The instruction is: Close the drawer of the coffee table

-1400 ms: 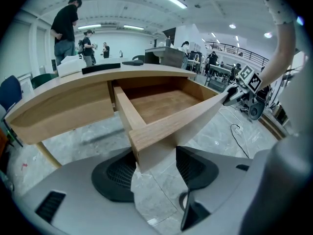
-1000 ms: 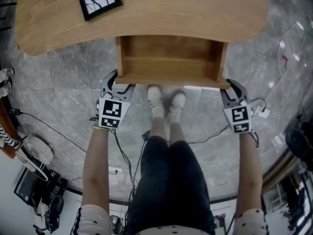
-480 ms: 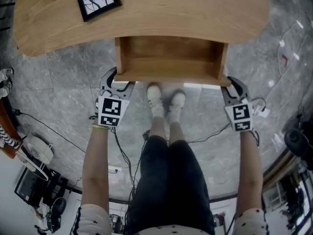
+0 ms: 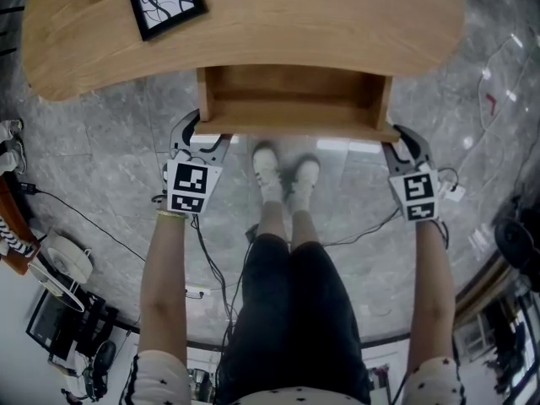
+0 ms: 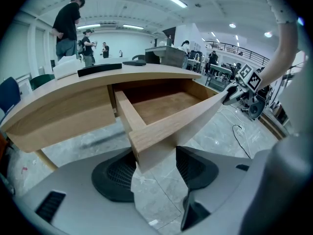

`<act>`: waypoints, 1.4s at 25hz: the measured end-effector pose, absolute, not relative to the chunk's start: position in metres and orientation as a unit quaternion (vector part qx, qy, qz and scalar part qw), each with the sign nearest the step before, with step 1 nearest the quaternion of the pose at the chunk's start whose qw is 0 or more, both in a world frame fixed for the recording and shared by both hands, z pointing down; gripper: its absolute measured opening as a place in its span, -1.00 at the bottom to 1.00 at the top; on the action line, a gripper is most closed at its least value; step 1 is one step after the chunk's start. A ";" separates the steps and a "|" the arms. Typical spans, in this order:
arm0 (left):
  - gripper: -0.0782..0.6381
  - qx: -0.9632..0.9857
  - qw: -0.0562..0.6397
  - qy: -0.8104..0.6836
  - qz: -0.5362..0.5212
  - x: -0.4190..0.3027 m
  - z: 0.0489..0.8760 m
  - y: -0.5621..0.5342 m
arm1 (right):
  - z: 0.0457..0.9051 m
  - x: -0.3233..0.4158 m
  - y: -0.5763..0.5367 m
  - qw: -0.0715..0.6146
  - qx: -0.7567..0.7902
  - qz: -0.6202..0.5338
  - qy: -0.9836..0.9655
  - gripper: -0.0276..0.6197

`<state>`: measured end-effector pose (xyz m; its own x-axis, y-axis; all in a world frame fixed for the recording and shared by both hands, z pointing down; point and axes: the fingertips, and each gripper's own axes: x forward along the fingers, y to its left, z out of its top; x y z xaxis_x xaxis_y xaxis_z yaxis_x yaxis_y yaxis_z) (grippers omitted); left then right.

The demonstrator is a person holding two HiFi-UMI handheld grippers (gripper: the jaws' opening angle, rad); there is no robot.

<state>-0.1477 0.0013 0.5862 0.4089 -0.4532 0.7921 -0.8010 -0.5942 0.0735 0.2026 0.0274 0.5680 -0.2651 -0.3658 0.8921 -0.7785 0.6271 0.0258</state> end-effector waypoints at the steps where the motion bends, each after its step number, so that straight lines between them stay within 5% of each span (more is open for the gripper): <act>1: -0.04 0.807 0.228 -0.388 0.381 -0.148 0.586 0.000 | 0.568 0.203 0.026 0.476 0.374 0.216 -0.766 -0.53; 35: -0.04 0.808 0.221 -0.396 0.375 -0.145 0.584 -0.037 | 0.566 0.205 -0.012 0.467 0.389 0.211 -0.766 -0.53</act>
<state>-0.1450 -0.0371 0.5845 0.4044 -0.4750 0.7816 -0.8068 -0.5877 0.0604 0.2051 -0.0121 0.5656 -0.2621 -0.3987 0.8788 -0.7924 0.6087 0.0399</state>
